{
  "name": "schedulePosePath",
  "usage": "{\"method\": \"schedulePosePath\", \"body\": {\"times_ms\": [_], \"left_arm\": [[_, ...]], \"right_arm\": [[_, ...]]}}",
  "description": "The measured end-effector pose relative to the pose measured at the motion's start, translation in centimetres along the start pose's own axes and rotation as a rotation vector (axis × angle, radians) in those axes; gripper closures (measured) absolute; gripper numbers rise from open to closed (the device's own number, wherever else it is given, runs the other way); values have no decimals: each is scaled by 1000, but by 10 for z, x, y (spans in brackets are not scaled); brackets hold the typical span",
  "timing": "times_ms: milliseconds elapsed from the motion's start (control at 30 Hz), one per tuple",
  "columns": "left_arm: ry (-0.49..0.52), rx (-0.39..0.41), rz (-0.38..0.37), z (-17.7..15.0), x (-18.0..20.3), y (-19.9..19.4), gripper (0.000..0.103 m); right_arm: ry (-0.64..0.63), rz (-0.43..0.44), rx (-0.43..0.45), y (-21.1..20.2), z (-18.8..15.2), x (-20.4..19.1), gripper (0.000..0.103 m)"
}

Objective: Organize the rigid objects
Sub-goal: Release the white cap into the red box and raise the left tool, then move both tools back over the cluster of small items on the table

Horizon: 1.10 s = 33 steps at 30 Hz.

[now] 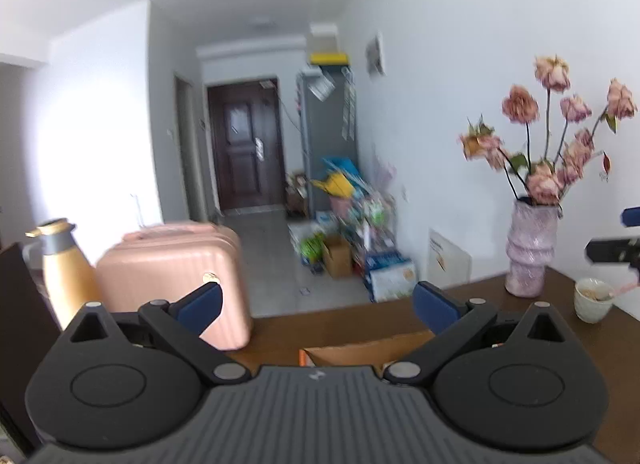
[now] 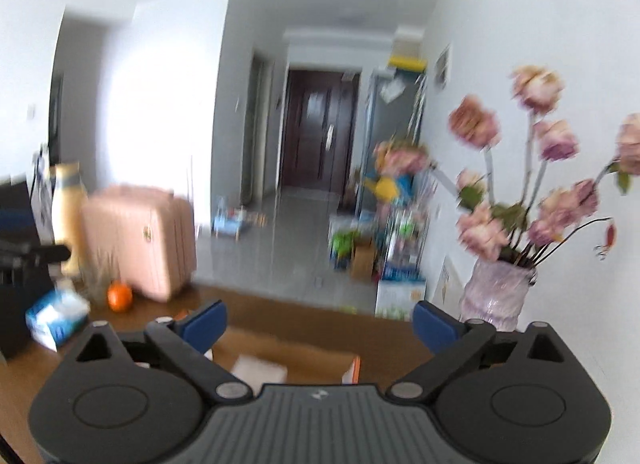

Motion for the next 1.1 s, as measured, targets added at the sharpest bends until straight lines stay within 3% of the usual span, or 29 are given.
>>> {"method": "schedulePosePath", "body": {"times_ms": [133, 233, 333, 467, 567, 667, 767, 1000, 1100], "left_arm": [[-10, 55, -5, -15, 4, -35, 0], [-26, 115, 52, -37, 0, -67, 0], [-24, 171, 103, -64, 1, -103, 0], [-67, 236, 103, -104, 4, -151, 0], [-84, 237, 127, -139, 1, -175, 0], [-63, 175, 168, -172, -10, -180, 0], [-68, 150, 164, -193, -17, -182, 0], [-99, 127, 119, -200, -7, -167, 0], [-57, 96, 93, -205, 6, -155, 0]], "right_arm": [[53, 24, 95, -33, -1, 0, 1], [98, 46, 153, -61, -13, 1, 0], [66, 56, 198, -93, -38, -7, 0], [58, 61, 239, -138, -92, -16, 0], [88, 21, 227, -161, -142, -17, 0], [104, 14, 147, -167, -196, -18, 0], [116, 45, 67, -164, -232, -18, 0], [157, 36, 14, -152, -246, -10, 0], [147, 47, 4, -144, -246, -18, 0]]}}
Point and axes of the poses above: each gripper's, at about its wrist camera, not at the fingertips, and y roughly the way its jaws point, x to its right, z to its top, the point moved 10 cm from there along y, roughly the way its jaws point, and after that the axes turned 4 degrees about -z, right-handed, at the moved point
